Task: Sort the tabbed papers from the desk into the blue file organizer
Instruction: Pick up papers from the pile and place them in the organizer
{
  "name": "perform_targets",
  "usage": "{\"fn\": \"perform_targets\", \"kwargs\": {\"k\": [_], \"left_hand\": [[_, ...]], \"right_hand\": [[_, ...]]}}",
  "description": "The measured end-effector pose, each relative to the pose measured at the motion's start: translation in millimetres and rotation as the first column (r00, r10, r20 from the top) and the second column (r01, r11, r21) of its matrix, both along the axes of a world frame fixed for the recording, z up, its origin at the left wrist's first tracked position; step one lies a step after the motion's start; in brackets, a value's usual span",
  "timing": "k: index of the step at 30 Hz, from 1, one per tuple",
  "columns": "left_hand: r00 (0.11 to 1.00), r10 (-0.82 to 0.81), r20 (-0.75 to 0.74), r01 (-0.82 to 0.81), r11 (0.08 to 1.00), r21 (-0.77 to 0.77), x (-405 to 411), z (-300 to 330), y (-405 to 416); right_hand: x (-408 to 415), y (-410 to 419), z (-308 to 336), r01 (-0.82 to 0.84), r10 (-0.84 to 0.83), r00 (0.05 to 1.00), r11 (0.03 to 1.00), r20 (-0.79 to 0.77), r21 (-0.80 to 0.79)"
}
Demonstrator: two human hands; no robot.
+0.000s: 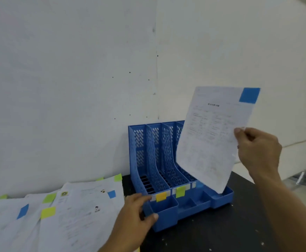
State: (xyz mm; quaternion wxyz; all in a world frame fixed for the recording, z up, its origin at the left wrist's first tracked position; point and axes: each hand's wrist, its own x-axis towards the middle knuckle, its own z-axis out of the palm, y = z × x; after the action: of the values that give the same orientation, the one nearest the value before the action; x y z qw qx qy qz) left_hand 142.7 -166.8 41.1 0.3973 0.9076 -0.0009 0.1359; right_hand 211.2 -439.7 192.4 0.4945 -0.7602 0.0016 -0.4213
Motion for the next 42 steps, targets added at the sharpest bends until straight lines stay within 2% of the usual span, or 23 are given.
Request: {"fn": "perform_targets", "kwargs": {"k": [6, 11, 17, 22, 26, 29, 32, 35, 39, 42], "left_hand": [[1.000, 0.010, -0.017, -0.007, 0.981, 0.194, 7.5, -10.8, -7.8], [0.991, 0.075, 0.113, -0.107, 0.943, 0.316, 8.4, -8.7, -7.0], [0.984, 0.057, 0.170, -0.119, 0.917, 0.380, 11.0, -14.5, 5.8], [0.978, 0.051, 0.201, -0.130, 0.904, 0.406, 12.3, -23.6, 16.7], [0.971, 0.078, 0.225, -0.158, 0.918, 0.364, 8.1, -29.4, 21.5], [0.975, 0.087, 0.206, -0.145, 0.948, 0.284, 6.4, -34.4, 23.3], [0.986, 0.074, 0.153, -0.113, 0.956, 0.270, 6.0, -30.8, 22.9], [0.992, 0.070, 0.108, -0.099, 0.953, 0.286, 3.3, -25.8, 20.9], [0.995, 0.071, 0.069, -0.088, 0.954, 0.286, 2.3, -23.4, 19.3], [0.997, 0.065, 0.050, -0.077, 0.959, 0.274, 2.5, -22.2, 20.7]], "right_hand": [[47.4, 7.5, 4.2, -0.010, 0.006, 0.999, 0.992, -0.032, -0.122], [71.7, 30.8, -2.9, -0.081, 0.072, 0.993, 0.993, -0.098, -0.089], [68.4, 43.2, 4.7, -0.123, 0.121, 0.992, 0.992, -0.040, -0.040], [60.7, 39.1, 15.2, -0.125, 0.125, 0.992, 0.991, -0.012, -0.057], [72.4, 44.1, 4.7, -0.119, 0.115, 0.993, 0.986, -0.042, -0.117], [87.3, 50.7, -12.4, -0.124, 0.115, 0.990, 0.984, -0.076, -0.124], [101.4, 59.0, -23.0, -0.139, 0.129, 0.988, 0.981, -0.084, -0.137], [115.0, 69.6, -28.4, -0.163, 0.154, 0.983, 0.982, -0.100, -0.093], [128.0, 80.0, -28.5, -0.169, 0.175, 0.977, 0.984, -0.120, 0.064], [132.3, 82.5, -36.8, -0.169, 0.178, 0.968, 0.983, -0.176, 0.064]]}}
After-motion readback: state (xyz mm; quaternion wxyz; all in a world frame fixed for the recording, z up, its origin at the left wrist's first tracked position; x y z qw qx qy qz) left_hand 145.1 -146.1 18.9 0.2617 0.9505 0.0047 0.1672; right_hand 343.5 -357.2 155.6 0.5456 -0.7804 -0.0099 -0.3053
